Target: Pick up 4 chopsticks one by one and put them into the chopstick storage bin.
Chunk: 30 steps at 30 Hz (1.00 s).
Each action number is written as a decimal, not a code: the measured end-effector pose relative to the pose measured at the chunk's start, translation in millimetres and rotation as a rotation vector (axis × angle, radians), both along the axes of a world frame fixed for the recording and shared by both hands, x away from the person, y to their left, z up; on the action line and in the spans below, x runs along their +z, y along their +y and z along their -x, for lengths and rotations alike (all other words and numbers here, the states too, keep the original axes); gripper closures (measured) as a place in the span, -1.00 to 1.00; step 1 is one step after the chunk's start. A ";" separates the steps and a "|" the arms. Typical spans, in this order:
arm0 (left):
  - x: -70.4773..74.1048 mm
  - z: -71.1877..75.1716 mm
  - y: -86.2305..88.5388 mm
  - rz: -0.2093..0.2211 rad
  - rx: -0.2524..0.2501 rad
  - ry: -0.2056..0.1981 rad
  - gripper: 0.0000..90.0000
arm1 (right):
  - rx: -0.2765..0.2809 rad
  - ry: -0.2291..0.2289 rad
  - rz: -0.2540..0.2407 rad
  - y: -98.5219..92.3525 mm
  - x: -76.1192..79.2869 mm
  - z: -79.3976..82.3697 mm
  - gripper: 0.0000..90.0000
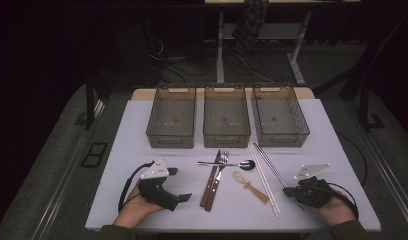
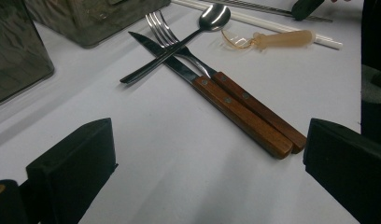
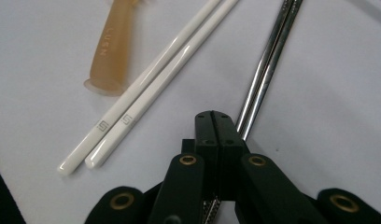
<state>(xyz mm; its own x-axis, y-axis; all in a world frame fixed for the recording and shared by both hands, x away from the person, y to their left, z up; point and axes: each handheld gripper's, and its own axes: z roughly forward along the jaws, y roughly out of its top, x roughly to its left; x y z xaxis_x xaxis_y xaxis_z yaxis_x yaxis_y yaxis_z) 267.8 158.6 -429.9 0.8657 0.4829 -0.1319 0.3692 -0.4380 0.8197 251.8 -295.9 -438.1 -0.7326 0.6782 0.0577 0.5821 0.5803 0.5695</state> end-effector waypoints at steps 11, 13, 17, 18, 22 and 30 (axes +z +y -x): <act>-0.3 0.1 -0.9 -0.001 -0.005 0.002 -0.98 | -0.037 -0.001 0.001 -8.3 -0.2 -4.3 0.99; -0.4 0.1 -0.8 -0.001 -0.005 0.002 -0.98 | -0.044 0.000 0.001 -9.5 -0.1 -4.7 0.99; -0.6 0.0 -0.8 -0.002 -0.007 0.002 -0.98 | -0.055 -0.002 0.007 -12.7 0.0 -5.9 0.99; -0.6 0.0 -0.8 -0.001 -0.007 0.001 -0.98 | -0.056 -0.006 0.009 -13.7 -0.1 -6.5 0.99; -0.8 0.0 -0.4 0.004 -0.006 -0.003 -0.98 | -0.070 -0.011 0.011 -17.1 -0.2 -8.2 0.99; -1.2 -2.0 3.5 0.021 0.003 -0.008 -0.99 | -0.091 -0.014 0.006 -23.5 -0.8 -12.5 0.99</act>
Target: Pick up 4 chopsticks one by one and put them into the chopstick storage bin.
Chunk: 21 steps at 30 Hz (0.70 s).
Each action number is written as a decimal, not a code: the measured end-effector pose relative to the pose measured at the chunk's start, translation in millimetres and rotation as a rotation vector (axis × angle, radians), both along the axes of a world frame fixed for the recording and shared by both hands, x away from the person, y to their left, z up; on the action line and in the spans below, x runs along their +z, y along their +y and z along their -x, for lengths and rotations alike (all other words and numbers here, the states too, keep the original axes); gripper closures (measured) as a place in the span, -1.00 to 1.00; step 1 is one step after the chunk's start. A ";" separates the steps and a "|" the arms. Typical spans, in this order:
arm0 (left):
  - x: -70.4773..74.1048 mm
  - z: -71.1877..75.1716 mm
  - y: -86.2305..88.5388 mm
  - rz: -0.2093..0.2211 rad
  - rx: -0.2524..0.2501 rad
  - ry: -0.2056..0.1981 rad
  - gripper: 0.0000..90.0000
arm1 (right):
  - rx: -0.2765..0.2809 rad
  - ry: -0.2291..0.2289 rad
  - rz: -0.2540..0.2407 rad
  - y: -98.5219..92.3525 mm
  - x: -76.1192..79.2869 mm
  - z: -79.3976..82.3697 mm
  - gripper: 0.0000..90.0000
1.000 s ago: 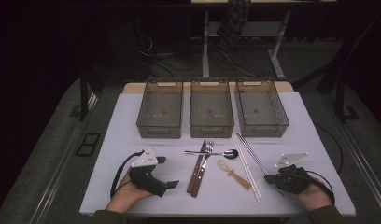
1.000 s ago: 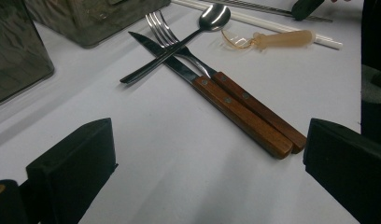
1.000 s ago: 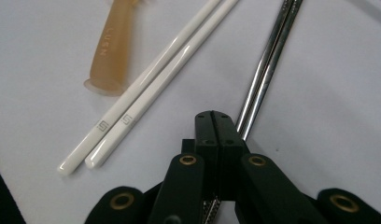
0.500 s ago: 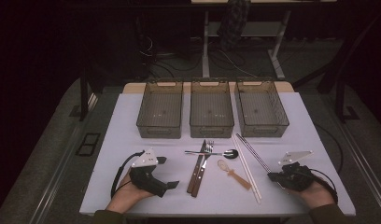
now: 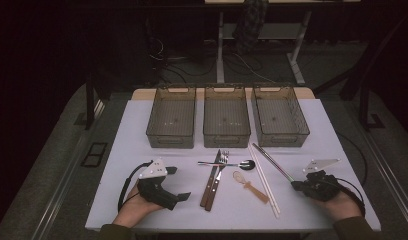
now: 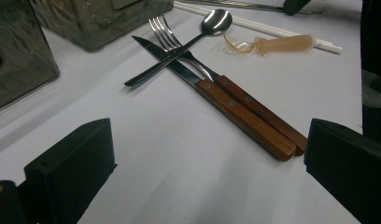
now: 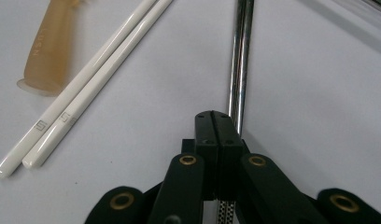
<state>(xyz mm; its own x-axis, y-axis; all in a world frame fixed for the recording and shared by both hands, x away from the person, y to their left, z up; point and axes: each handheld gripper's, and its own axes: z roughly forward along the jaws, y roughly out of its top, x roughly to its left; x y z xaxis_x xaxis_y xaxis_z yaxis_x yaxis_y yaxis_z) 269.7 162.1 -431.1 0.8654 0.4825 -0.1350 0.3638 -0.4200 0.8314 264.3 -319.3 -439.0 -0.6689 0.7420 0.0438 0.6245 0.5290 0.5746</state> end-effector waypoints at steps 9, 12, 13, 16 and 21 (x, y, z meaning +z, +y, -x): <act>0.9 -0.7 1.7 0.018 0.015 0.004 -1.00 | 0.003 -0.025 -0.084 -1.8 9.5 4.3 0.69; 1.0 -0.8 1.8 0.018 0.017 0.002 -1.00 | -0.006 -0.031 -0.121 -3.3 12.8 4.2 0.54; 1.0 -0.9 1.8 0.018 0.017 0.001 -1.00 | -0.006 -0.031 -0.121 -3.3 12.8 4.2 0.54; 0.6 -0.9 1.4 0.015 0.017 0.002 -1.00 | -0.016 -0.045 -0.138 -3.4 16.0 2.5 0.46; -0.7 -1.5 -0.3 0.013 0.012 0.009 -1.00 | -0.043 -0.073 -0.166 -0.3 20.7 -7.1 0.30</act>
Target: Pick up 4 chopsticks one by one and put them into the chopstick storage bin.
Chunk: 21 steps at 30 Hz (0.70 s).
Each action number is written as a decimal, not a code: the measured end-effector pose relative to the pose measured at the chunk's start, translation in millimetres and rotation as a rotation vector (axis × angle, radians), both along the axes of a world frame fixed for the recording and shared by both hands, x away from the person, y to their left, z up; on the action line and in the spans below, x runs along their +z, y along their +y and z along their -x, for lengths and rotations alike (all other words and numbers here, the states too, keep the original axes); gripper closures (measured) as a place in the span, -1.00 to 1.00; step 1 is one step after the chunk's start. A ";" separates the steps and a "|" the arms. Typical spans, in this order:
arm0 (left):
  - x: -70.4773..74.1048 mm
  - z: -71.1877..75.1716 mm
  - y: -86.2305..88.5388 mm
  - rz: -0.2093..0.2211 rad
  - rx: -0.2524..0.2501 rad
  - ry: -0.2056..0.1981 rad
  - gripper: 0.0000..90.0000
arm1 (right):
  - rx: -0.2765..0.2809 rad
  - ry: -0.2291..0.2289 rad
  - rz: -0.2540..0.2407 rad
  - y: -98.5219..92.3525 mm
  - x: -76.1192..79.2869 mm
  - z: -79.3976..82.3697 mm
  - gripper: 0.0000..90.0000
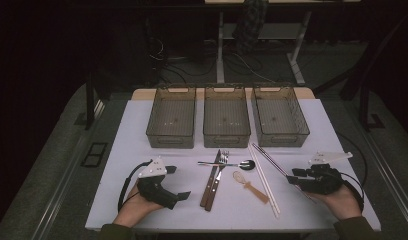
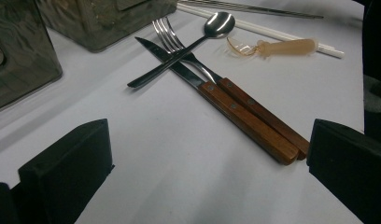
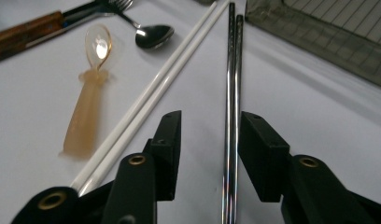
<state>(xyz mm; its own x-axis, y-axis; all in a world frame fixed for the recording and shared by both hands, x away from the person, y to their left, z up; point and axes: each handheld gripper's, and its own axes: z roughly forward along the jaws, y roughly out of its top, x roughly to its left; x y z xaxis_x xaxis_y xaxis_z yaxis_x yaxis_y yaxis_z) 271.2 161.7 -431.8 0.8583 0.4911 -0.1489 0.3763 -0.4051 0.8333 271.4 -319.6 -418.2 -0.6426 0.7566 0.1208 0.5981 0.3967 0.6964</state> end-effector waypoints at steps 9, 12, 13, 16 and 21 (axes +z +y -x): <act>-0.4 0.3 -0.7 0.003 -0.001 0.002 -1.00 | -0.024 0.008 -0.031 7.2 1.4 -26.3 0.26; -0.7 -0.1 -0.8 0.001 -0.001 0.003 -1.00 | -0.029 0.021 -0.022 6.3 -1.0 -34.4 0.39; -1.1 -0.4 -1.1 -0.003 -0.002 0.004 -1.00 | -0.033 0.023 -0.019 5.8 -2.4 -37.3 0.42; -1.1 -0.2 -1.3 -0.006 -0.003 0.002 -1.00 | -0.038 0.027 -0.001 5.4 -5.8 -42.0 0.52; -1.3 -0.1 -0.7 -0.010 -0.002 0.002 -1.00 | -0.022 0.055 0.022 5.5 -13.5 -43.4 0.66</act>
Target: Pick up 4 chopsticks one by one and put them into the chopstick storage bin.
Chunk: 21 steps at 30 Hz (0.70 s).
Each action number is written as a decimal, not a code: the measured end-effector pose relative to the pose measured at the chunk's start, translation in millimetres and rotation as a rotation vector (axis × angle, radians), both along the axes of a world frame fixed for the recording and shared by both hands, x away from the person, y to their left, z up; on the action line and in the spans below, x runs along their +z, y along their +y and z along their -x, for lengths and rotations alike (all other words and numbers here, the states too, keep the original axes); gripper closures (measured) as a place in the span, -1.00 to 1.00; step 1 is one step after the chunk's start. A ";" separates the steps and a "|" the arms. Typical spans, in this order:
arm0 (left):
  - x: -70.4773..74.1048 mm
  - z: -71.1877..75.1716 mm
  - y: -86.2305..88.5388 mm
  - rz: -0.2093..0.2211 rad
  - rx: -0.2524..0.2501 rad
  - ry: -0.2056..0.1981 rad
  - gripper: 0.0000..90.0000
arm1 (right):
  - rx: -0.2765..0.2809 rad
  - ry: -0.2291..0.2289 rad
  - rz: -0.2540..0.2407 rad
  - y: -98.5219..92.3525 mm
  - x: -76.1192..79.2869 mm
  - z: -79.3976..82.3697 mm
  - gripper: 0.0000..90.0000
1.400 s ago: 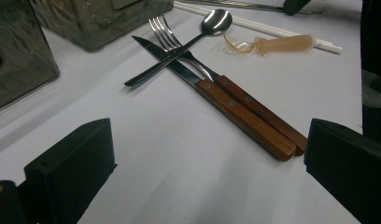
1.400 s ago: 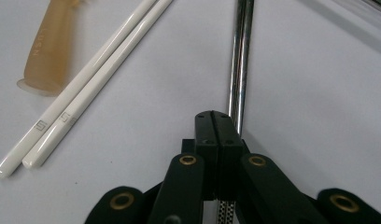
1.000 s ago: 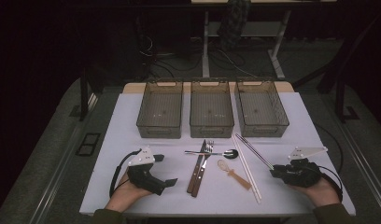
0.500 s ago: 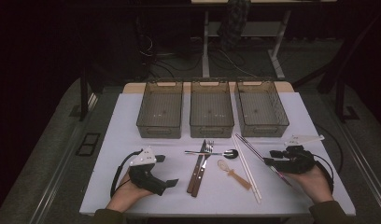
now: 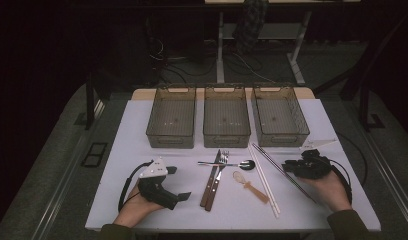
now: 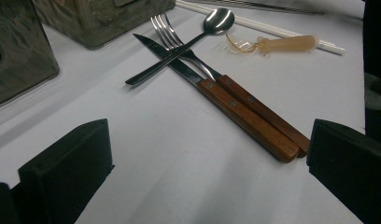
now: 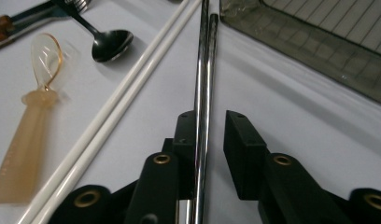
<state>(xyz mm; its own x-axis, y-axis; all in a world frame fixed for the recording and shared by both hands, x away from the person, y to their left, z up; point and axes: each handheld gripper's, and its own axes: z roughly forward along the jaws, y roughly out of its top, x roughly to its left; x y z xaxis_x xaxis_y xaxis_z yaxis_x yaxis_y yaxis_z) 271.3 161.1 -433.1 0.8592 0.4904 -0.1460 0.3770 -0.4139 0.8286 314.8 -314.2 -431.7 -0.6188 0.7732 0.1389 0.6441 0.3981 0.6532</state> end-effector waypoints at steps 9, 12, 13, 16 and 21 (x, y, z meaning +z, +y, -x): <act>-0.6 0.3 -0.7 -0.003 -0.003 0.001 -1.00 | 0.017 0.020 0.038 3.1 -5.7 1.0 0.78; -0.6 0.3 -0.5 -0.003 -0.003 0.000 -1.00 | 0.018 0.022 0.046 3.3 -6.3 1.1 0.80; -0.6 0.4 -0.5 -0.004 -0.003 0.000 -1.00 | 0.018 0.022 0.049 3.3 -6.4 1.2 0.80; -0.5 0.3 -0.4 -0.003 -0.004 0.000 -1.00 | 0.020 0.022 0.057 3.4 -7.1 1.4 0.81; -0.5 0.2 -0.2 -0.005 -0.004 0.000 -1.00 | 0.023 0.023 0.062 4.0 -7.2 1.4 0.82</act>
<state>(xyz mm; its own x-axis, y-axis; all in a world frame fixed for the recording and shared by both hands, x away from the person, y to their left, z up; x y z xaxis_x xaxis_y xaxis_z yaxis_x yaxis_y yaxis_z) 271.1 160.9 -433.5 0.8610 0.4879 -0.1436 0.3753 -0.4191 0.8267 313.4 -310.2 -439.0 -0.6336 0.7664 0.1058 0.6492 0.4522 0.6116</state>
